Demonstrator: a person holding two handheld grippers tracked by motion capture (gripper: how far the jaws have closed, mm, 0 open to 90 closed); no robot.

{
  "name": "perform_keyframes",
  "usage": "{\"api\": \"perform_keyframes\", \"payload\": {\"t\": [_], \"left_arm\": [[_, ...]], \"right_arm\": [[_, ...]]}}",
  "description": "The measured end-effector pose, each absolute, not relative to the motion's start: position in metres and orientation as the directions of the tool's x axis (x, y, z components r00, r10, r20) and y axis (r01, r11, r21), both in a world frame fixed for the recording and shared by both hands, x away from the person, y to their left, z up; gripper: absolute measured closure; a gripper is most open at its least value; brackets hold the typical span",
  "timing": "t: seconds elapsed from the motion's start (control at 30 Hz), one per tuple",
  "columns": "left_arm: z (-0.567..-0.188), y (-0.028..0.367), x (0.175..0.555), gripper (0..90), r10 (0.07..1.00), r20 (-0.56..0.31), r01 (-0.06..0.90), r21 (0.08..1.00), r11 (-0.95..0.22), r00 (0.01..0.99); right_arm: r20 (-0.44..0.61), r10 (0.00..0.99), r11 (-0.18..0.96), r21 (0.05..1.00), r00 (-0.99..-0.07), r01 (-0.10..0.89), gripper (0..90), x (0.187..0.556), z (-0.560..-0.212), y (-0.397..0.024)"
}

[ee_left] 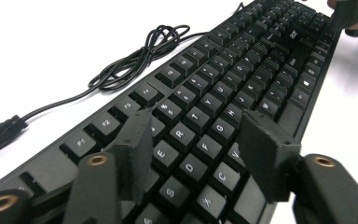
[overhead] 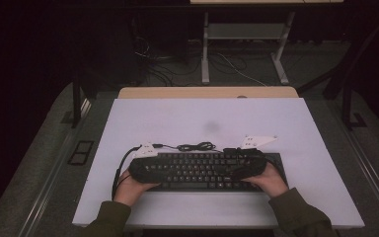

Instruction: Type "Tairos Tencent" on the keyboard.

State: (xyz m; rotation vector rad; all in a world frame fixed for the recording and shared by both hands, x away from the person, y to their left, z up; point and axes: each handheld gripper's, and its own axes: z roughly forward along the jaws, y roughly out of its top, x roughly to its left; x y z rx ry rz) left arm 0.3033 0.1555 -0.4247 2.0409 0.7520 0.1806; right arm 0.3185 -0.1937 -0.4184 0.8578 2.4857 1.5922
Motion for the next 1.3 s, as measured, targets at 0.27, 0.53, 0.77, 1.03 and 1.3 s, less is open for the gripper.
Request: {"api": "perform_keyframes", "payload": {"t": [0.27, 0.53, 0.77, 1.03, 1.3], "left_arm": [[-0.417, 0.167, 0.29, 25.6, 0.602, -0.138, 0.419, 0.836, -0.355, 0.786], [-0.421, 0.179, 0.277, 17.4, 0.622, -0.142, 0.432, 0.833, -0.346, 0.77], [-0.423, 0.19, 0.272, 15.2, 0.63, -0.138, 0.426, 0.841, -0.333, 0.765], [-0.424, 0.194, 0.272, 13.5, 0.639, -0.137, 0.428, 0.843, -0.326, 0.757], [-0.425, 0.193, 0.272, 9.6, 0.641, -0.135, 0.429, 0.841, -0.329, 0.756]], "right_arm": [[0.214, 0.515, 0.293, 0.867, -0.83, 0.404, 17.3, 0.308, -0.416, -0.218], [0.214, 0.544, 0.279, 0.866, -0.812, 0.415, 17.2, 0.294, -0.419, -0.243], [0.217, 0.574, 0.262, 0.865, -0.789, 0.428, 17.2, 0.286, -0.421, -0.262], [0.212, 0.607, 0.259, 0.858, -0.766, 0.443, 17.1, 0.277, -0.427, -0.281], [0.204, 0.63, 0.263, 0.852, -0.75, 0.453, 17.2, 0.271, -0.433, -0.292]]}}
